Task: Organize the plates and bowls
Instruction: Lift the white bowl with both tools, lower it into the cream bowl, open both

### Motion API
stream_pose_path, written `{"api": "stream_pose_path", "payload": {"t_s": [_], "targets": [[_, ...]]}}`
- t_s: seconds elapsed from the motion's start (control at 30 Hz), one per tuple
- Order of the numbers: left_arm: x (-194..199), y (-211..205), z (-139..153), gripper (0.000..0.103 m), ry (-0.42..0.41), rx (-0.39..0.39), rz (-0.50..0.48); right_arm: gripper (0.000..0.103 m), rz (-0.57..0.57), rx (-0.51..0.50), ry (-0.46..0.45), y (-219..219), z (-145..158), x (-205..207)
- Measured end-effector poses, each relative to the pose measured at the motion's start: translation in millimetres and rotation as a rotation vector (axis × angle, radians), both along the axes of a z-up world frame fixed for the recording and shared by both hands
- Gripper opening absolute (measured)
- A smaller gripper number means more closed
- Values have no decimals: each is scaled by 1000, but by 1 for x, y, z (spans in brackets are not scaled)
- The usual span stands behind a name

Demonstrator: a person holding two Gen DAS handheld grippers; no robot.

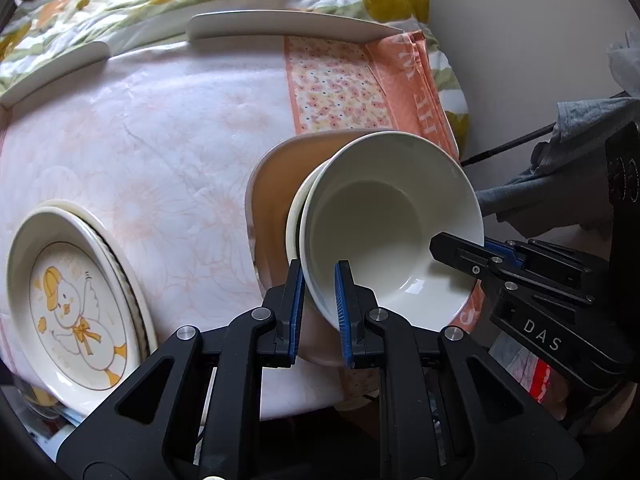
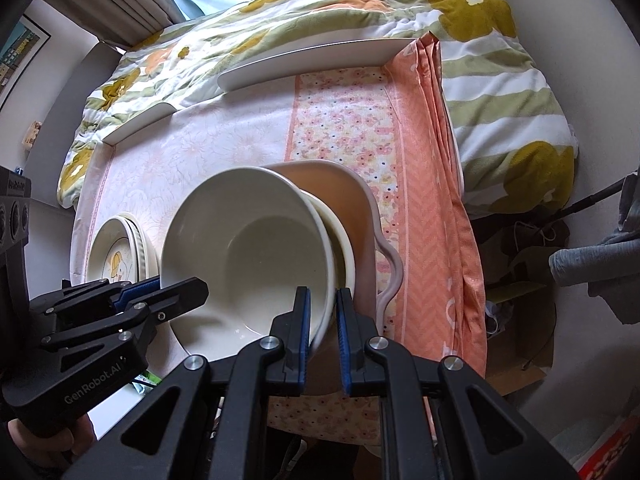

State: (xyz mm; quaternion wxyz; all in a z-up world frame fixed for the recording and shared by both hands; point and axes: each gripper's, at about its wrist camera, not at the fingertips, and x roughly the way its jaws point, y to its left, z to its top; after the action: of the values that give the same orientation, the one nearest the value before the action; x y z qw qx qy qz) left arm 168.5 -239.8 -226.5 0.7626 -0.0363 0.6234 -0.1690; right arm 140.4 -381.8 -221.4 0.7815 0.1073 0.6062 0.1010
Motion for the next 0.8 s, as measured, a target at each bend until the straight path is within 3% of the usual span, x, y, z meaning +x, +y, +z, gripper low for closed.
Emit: {"api": "stream_pose_path", "payload": {"t_s": [0.5, 0.8], "targets": [[-6, -21, 3, 13, -71, 158, -105, 12, -12, -30, -3, 2, 1, -3], [-4, -24, 2, 14, -83, 190, -122, 12, -6, -33, -1, 3, 1, -1]]}}
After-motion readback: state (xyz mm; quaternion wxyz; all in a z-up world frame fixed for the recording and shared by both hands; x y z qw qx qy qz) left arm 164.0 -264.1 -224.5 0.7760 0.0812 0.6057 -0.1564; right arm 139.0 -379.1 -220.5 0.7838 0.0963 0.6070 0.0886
